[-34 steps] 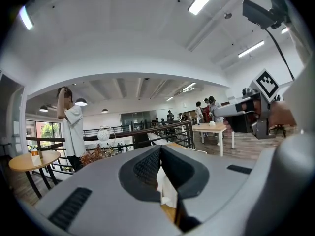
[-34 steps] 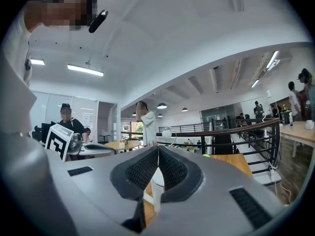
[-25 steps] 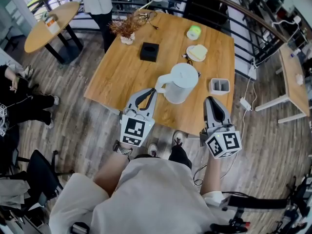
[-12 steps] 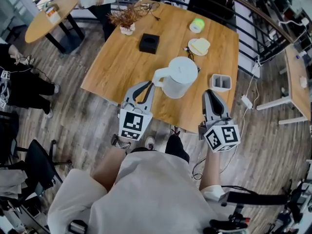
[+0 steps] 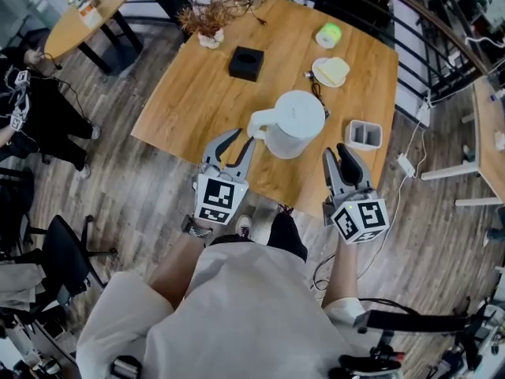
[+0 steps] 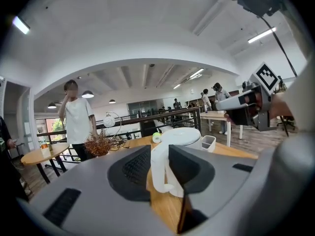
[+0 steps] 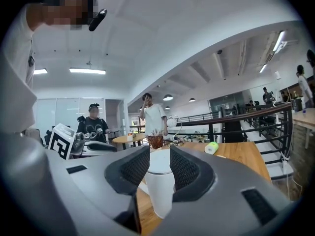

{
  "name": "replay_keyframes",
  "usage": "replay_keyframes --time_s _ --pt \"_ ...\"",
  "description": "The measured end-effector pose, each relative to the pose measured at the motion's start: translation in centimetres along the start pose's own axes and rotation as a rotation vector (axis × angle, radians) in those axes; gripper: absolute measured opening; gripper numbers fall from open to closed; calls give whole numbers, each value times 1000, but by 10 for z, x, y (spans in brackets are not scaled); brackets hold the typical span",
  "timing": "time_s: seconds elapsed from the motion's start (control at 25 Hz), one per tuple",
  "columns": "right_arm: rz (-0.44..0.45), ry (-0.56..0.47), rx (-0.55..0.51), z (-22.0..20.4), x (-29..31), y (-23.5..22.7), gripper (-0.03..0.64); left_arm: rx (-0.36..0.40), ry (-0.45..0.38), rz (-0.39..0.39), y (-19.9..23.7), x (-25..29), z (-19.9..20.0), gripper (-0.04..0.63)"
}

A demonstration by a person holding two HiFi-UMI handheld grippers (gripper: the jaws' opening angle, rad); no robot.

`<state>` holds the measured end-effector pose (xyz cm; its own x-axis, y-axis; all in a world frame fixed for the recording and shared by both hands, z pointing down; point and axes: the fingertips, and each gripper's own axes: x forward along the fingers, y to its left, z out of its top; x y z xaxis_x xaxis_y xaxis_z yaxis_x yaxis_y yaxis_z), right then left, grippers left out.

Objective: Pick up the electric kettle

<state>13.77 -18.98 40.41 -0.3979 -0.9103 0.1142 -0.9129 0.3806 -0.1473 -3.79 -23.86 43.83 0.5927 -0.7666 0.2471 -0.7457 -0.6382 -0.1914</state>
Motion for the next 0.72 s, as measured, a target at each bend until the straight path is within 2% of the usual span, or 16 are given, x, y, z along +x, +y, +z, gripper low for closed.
replay_keyframes --time_s 0.16,0.4,0.72 --pt "42 19 -2 -11 5 -2 144 -14 25 -7 -2 9 -13 110" --pt "62 50 -1 -25 11 -8 161 -46 68 -9 -2 22 -34 122" --pt "88 127 9 -56 23 -22 183 -73 149 -2 -4 53 -74 193"
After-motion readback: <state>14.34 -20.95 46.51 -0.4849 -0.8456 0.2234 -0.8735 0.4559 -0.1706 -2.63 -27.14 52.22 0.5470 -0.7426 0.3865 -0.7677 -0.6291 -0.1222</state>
